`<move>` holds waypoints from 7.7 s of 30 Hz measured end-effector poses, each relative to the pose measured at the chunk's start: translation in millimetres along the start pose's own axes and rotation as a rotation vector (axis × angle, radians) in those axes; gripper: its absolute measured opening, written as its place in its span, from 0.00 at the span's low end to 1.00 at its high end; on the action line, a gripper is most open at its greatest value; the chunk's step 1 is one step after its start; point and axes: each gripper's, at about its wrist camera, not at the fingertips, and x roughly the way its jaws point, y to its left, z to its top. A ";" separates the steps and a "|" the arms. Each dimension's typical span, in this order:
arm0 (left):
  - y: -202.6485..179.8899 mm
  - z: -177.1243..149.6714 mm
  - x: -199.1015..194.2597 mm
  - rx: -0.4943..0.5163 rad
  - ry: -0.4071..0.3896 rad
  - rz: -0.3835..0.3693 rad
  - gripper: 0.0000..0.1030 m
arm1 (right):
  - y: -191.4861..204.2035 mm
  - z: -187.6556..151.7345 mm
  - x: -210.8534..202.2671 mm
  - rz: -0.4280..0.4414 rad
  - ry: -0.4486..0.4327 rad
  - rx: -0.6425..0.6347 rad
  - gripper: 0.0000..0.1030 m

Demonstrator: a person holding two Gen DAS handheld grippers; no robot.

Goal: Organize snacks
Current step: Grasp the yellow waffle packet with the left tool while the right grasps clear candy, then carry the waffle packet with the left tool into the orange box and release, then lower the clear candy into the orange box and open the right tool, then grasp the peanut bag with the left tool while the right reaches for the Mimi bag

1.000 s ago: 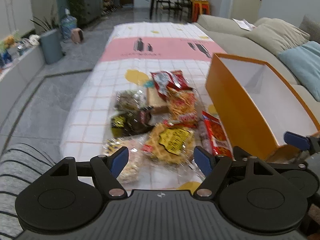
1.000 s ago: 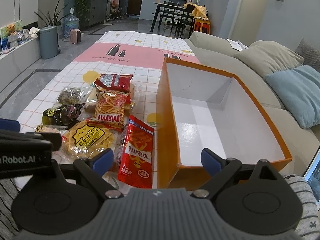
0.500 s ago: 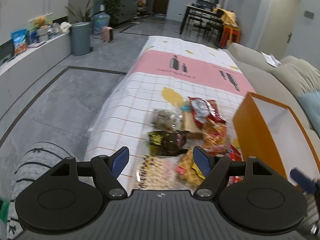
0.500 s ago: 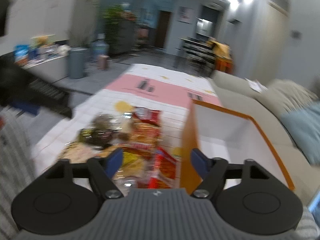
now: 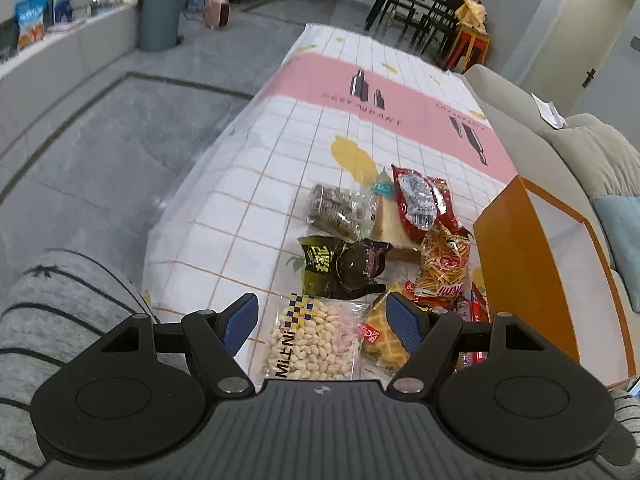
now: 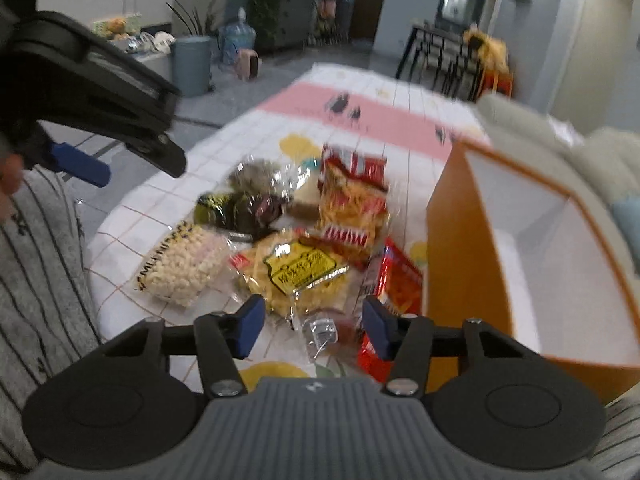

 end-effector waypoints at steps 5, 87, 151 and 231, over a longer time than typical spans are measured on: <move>7.8 3.8 14.1 -0.041 0.059 -0.021 0.83 | -3.5 3.6 28.3 -0.004 0.065 0.048 0.51; -68.0 27.9 40.6 0.437 0.174 -0.434 0.87 | -58.4 1.7 -16.7 0.044 -0.032 0.203 0.27; -227.7 -1.1 -3.6 0.393 -0.020 -0.284 0.85 | -238.0 -33.4 -50.5 -0.134 -0.085 0.718 0.27; -42.7 -6.9 84.2 0.462 0.385 0.154 0.88 | -30.6 9.8 -8.8 0.019 0.016 0.015 0.64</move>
